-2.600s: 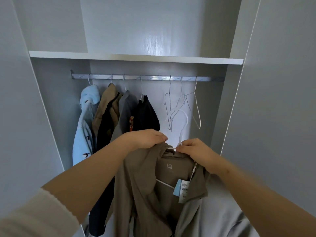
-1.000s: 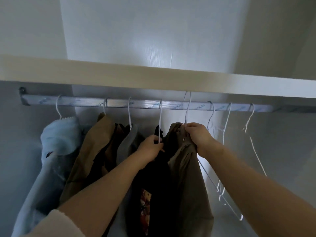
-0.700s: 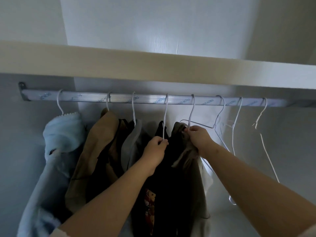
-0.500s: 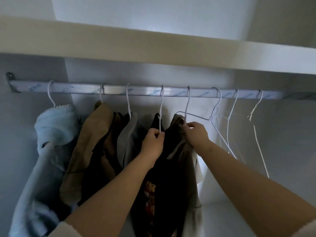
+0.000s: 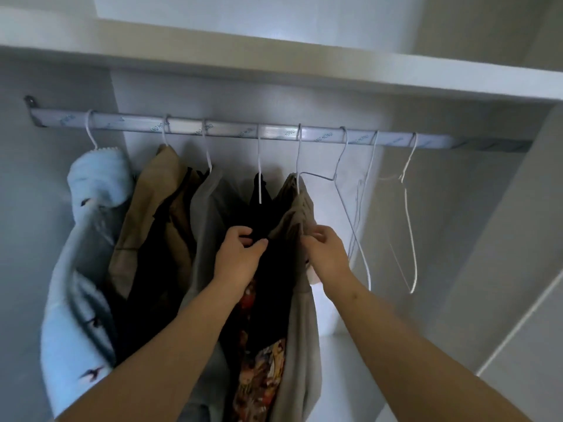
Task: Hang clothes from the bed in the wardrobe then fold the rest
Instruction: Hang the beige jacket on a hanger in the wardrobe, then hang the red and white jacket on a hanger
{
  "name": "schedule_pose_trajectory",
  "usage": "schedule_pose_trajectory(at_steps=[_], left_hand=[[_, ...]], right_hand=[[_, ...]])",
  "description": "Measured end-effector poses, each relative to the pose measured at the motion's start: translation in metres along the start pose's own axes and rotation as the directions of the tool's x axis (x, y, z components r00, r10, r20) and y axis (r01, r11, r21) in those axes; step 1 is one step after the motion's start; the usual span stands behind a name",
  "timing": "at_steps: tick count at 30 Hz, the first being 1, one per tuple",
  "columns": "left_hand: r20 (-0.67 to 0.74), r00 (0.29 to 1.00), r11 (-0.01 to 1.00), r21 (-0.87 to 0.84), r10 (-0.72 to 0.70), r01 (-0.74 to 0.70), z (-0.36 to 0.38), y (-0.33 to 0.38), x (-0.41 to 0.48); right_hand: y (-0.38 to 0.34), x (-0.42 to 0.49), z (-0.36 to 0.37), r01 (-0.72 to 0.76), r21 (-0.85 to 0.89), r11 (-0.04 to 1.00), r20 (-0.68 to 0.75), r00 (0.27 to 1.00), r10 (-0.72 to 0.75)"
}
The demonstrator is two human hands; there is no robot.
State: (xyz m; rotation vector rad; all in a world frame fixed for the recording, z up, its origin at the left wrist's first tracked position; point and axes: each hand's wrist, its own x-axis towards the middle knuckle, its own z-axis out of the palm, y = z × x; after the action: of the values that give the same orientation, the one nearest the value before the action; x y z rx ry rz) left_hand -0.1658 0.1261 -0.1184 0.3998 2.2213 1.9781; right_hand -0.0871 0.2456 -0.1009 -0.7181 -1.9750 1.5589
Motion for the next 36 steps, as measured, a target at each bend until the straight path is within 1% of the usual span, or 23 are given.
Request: schedule_pose_trajectory(at_steps=[4,6,10,12,14,16,19,23,25,28,31,33,36], left_hand=[[-0.063,0.996,0.998,0.011,-0.056,0.057,-0.004,-0.014,-0.056],[-0.059,0.993,0.994,0.003,-0.105,0.106,-0.004,-0.022,-0.085],[0.041,0.966,0.966,-0.022,-0.257,0.258,-0.005,-0.043,-0.145],[0.081,0.945,0.948,0.009,-0.317,0.317,-0.006,-0.053,-0.174],[0.153,0.919,0.932,0.053,-0.364,0.36,-0.005,-0.06,-0.201],[0.244,0.882,0.914,0.068,-0.404,0.4,-0.004,-0.068,-0.229],[0.329,0.832,0.894,0.139,-0.447,0.426,-0.007,-0.086,-0.272],[0.435,0.734,0.852,0.229,-0.523,0.471,-0.017,-0.12,-0.343],[0.482,0.682,0.835,0.315,-0.55,0.451,-0.02,-0.131,-0.389],[0.605,0.565,0.828,0.414,-0.561,0.379,-0.017,-0.133,-0.464],[0.712,0.475,0.854,0.461,-0.517,0.24,-0.005,-0.126,-0.531],[0.771,0.412,0.871,0.469,-0.485,0.148,0.003,-0.12,-0.577],[0.839,0.29,0.882,0.47,-0.46,0.038,0.013,-0.113,-0.657]], right_hand=[[0.027,-0.044,-0.018,-0.092,0.044,0.995,0.055,0.994,0.09],[0.04,-0.068,-0.025,-0.14,0.047,0.989,0.082,0.987,0.136],[0.071,-0.119,-0.035,-0.247,0.051,0.968,0.101,0.965,0.241],[0.087,-0.149,-0.041,-0.308,0.062,0.949,0.113,0.947,0.3],[0.102,-0.183,-0.049,-0.359,0.091,0.929,0.103,0.931,0.35],[0.116,-0.219,-0.056,-0.404,0.126,0.906,0.066,0.915,0.399],[0.137,-0.278,-0.062,-0.469,0.162,0.868,-0.016,0.879,0.477],[0.163,-0.374,-0.067,-0.563,0.243,0.79,-0.098,0.796,0.598],[0.174,-0.429,-0.076,-0.607,0.295,0.738,-0.15,0.733,0.663],[0.183,-0.511,-0.101,-0.624,0.397,0.673,-0.249,0.633,0.733],[0.186,-0.584,-0.132,-0.586,0.506,0.633,-0.352,0.53,0.771],[0.186,-0.634,-0.151,-0.543,0.56,0.625,-0.41,0.474,0.779],[0.182,-0.716,-0.183,-0.467,0.616,0.634,-0.509,0.378,0.773]])
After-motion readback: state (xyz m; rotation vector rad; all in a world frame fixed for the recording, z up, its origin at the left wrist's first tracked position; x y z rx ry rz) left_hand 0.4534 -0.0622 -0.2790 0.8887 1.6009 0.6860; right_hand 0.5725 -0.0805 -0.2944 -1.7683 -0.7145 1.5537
